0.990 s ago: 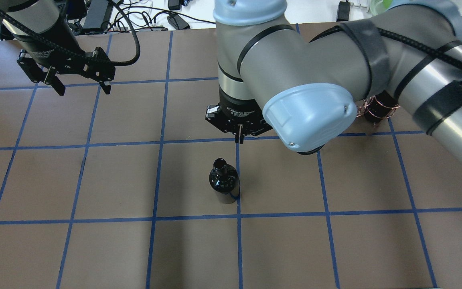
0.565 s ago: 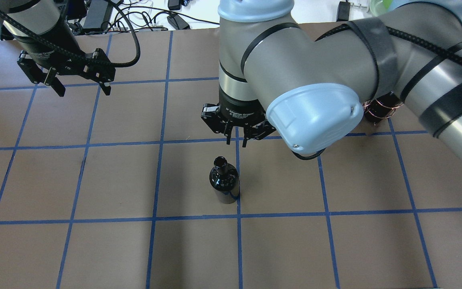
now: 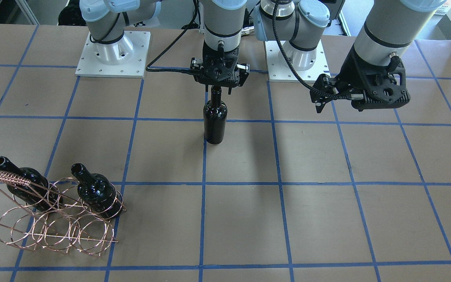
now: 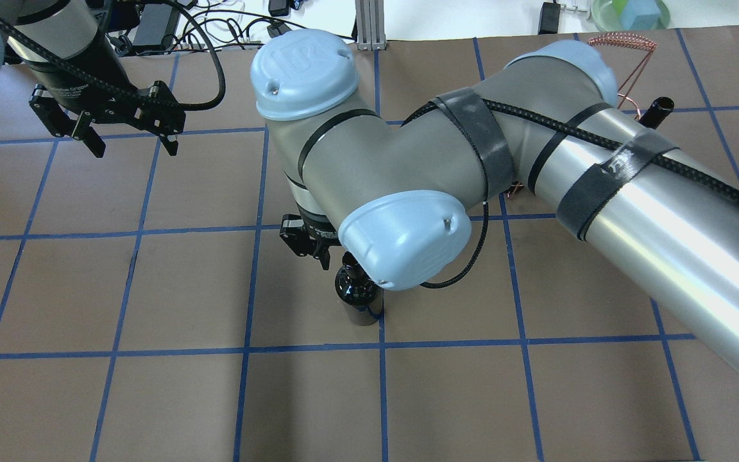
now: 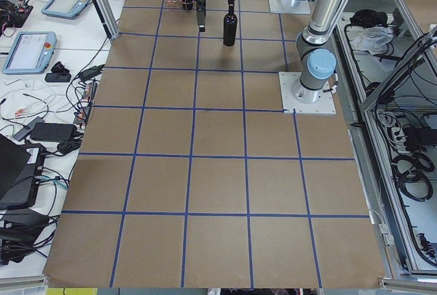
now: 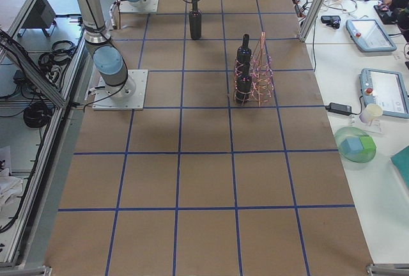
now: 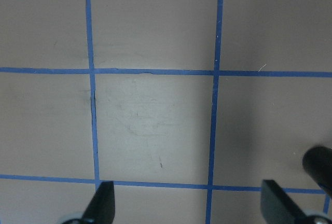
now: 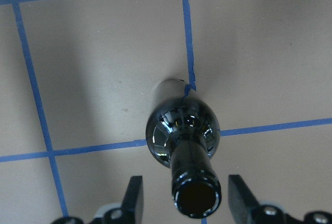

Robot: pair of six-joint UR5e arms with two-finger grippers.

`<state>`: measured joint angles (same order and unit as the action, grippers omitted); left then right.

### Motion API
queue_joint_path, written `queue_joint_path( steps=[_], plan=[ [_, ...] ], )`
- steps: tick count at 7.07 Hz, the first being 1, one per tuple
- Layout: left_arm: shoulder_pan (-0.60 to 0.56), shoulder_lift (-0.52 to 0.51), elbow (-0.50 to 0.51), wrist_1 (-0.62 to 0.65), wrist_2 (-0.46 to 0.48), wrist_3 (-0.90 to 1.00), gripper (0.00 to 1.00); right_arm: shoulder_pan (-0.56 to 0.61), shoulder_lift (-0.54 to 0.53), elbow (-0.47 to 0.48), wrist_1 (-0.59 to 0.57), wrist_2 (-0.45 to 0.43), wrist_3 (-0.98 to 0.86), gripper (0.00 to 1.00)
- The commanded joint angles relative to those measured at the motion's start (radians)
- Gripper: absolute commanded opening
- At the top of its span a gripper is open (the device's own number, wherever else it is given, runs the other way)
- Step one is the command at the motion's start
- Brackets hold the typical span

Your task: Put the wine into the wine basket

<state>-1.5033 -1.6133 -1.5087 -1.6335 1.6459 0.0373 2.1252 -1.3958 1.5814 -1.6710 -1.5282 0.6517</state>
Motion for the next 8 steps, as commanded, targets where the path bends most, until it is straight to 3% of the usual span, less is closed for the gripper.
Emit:
queue_joint_path(
  steps=[1,7,8],
  plan=[
    [0.0,0.001,-0.004,0.0,0.0,0.001,1.0,-0.005,0.011,0.003,0.002,-0.003,-0.024,0.58],
    [0.0,0.001,-0.004,0.0,0.0,0.001,1.0,-0.022,0.011,0.039,-0.027,0.005,-0.043,0.48],
    [0.0,0.001,-0.004,0.001,0.0,0.001,1.0,-0.022,0.011,0.039,-0.033,0.017,-0.043,0.41]
  ],
)
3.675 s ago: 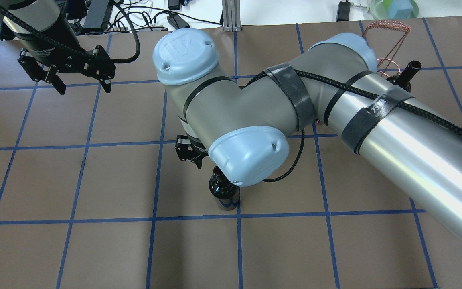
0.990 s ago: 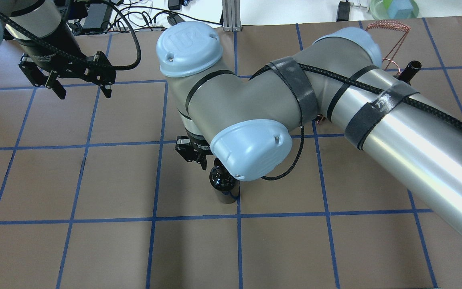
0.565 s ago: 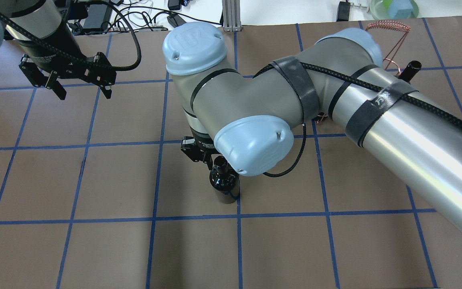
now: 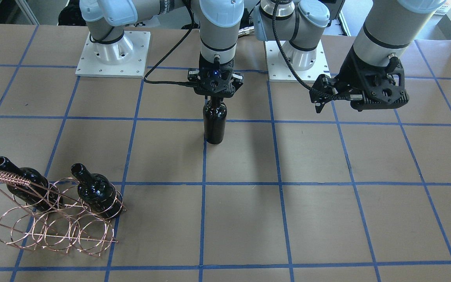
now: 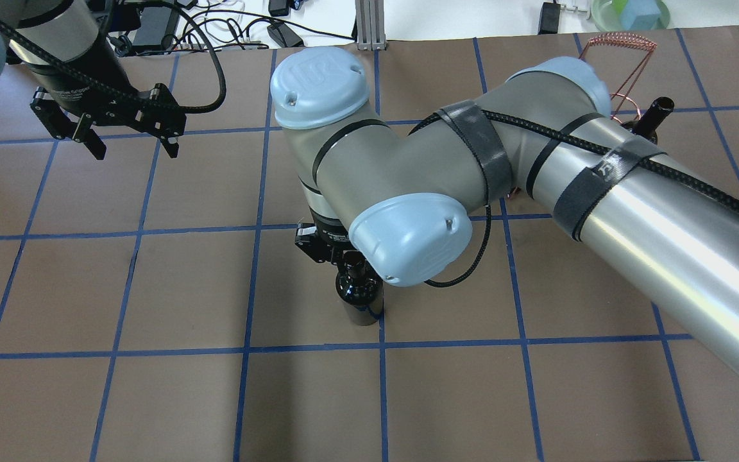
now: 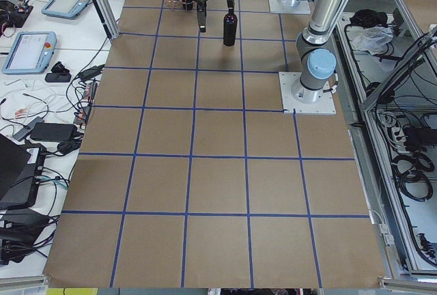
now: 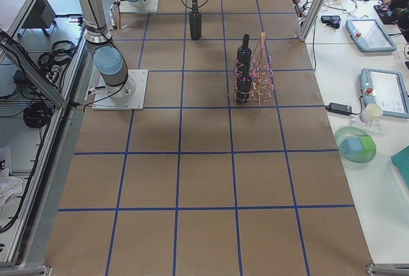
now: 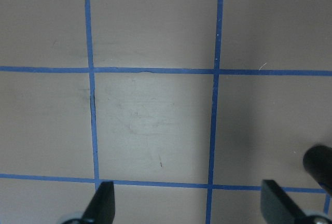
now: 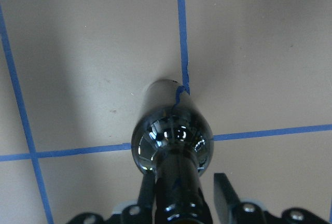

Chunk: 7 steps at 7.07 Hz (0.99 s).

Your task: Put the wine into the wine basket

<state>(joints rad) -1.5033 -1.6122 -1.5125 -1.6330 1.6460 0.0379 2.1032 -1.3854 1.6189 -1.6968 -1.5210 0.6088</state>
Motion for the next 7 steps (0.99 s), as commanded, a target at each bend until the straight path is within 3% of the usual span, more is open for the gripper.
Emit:
queue_joint_path(
  steps=[1,4,7],
  plan=[
    [0.0,0.0,0.0,-0.001,0.0,0.0,1.0,0.0,0.0,0.001,-0.015,0.01,0.0,0.35],
    [0.0,0.0,-0.002,0.001,0.0,0.0,1.0,-0.006,-0.004,-0.002,-0.015,0.01,-0.003,0.21],
    [0.0,0.0,0.0,0.001,-0.002,-0.001,1.0,-0.108,-0.091,-0.017,0.029,-0.005,-0.099,0.19]
  ],
)
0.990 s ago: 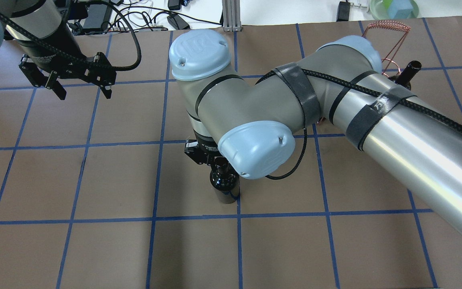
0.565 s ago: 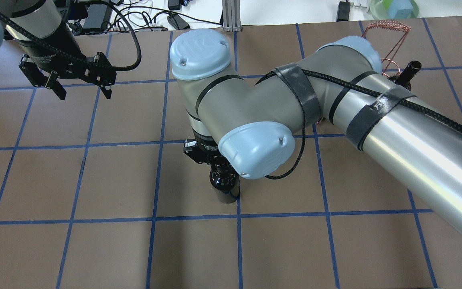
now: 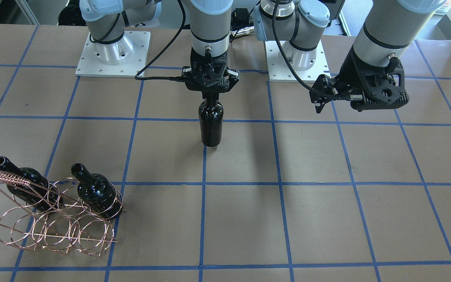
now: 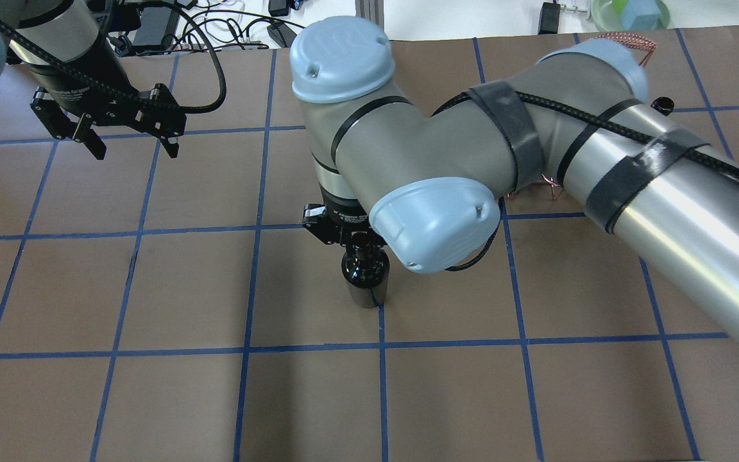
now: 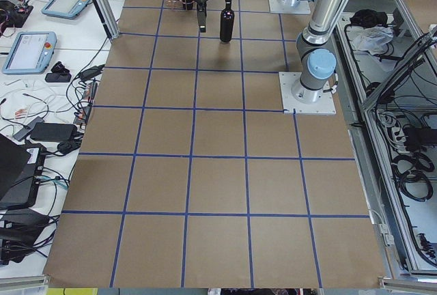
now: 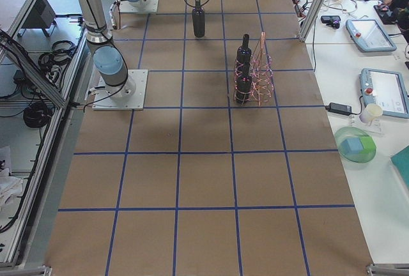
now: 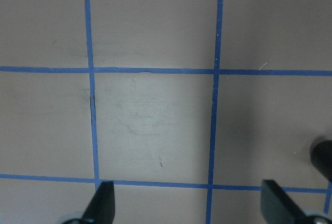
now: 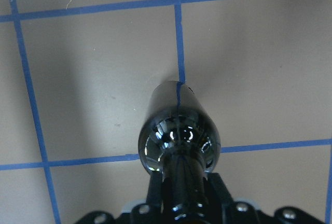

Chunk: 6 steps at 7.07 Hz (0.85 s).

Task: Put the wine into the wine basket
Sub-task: 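Lift the bottle with the right gripper and carry it over the wire basket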

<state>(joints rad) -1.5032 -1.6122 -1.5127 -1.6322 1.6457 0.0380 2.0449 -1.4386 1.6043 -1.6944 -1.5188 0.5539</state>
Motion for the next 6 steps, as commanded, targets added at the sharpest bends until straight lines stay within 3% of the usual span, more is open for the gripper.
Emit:
queue_joint_path(
  steps=[1,3,6],
  plan=[
    [0.0,0.002,0.0,0.0,-0.001,-0.001,1.0,-0.115,-0.075,-0.001,0.08,-0.014,-0.146,0.19],
    [-0.002,0.0,0.0,0.0,0.0,0.0,1.0,-0.341,-0.155,-0.003,0.203,-0.026,-0.415,0.18],
    [-0.002,0.002,-0.001,-0.001,0.0,0.0,1.0,-0.613,-0.174,-0.009,0.213,-0.078,-0.733,0.17]
  ],
)
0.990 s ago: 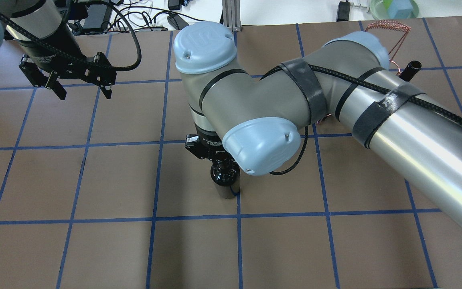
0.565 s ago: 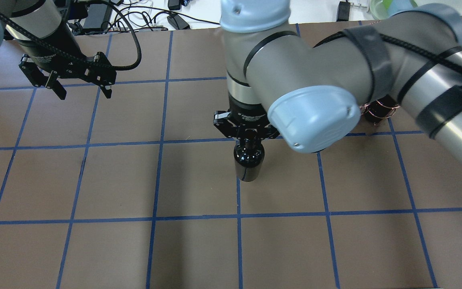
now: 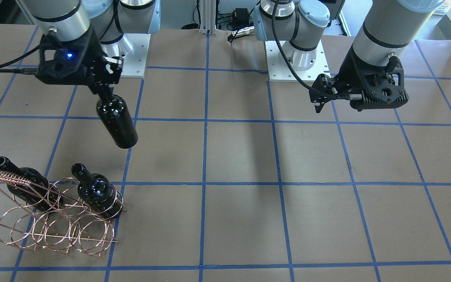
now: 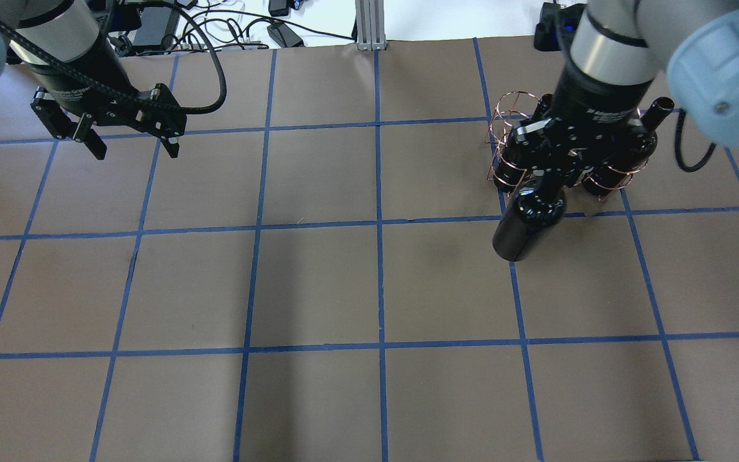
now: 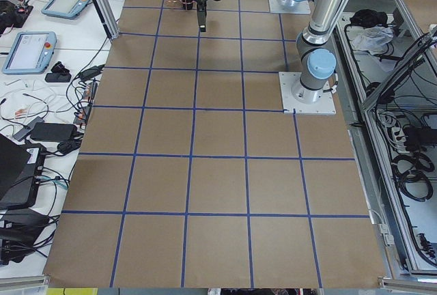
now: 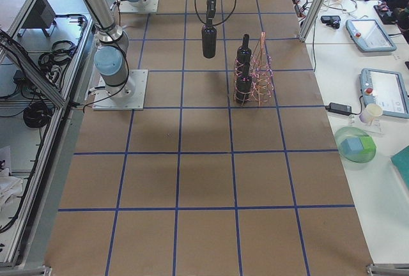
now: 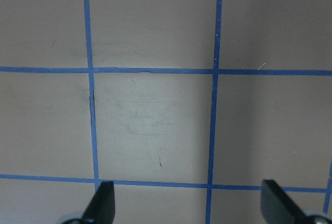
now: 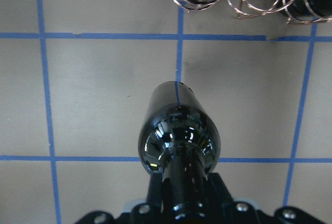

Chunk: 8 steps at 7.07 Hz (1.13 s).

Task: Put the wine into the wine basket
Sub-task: 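Lift the bottle with the right gripper and carry it over the wire basket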

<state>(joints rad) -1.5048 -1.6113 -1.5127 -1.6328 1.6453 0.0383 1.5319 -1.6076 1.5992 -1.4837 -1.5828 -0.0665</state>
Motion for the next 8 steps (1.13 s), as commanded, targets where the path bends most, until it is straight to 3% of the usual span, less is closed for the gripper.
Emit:
queue_joint_path(
  steps=[1,3,4,8],
  plan=[
    [0.0,0.001,-0.006,-0.001,0.004,0.0,1.0,-0.134,0.007,-0.059,0.0,-0.003,-0.113,0.17],
    [-0.002,0.001,-0.007,0.007,0.002,-0.002,1.0,-0.134,0.137,-0.251,0.038,-0.002,-0.11,0.17],
    [-0.002,-0.001,-0.009,0.007,0.002,0.0,1.0,-0.131,0.177,-0.299,0.039,0.0,-0.108,0.17],
    [-0.002,-0.001,-0.009,0.005,0.004,0.0,1.0,-0.131,0.259,-0.328,-0.059,-0.009,-0.165,0.17]
  ],
)
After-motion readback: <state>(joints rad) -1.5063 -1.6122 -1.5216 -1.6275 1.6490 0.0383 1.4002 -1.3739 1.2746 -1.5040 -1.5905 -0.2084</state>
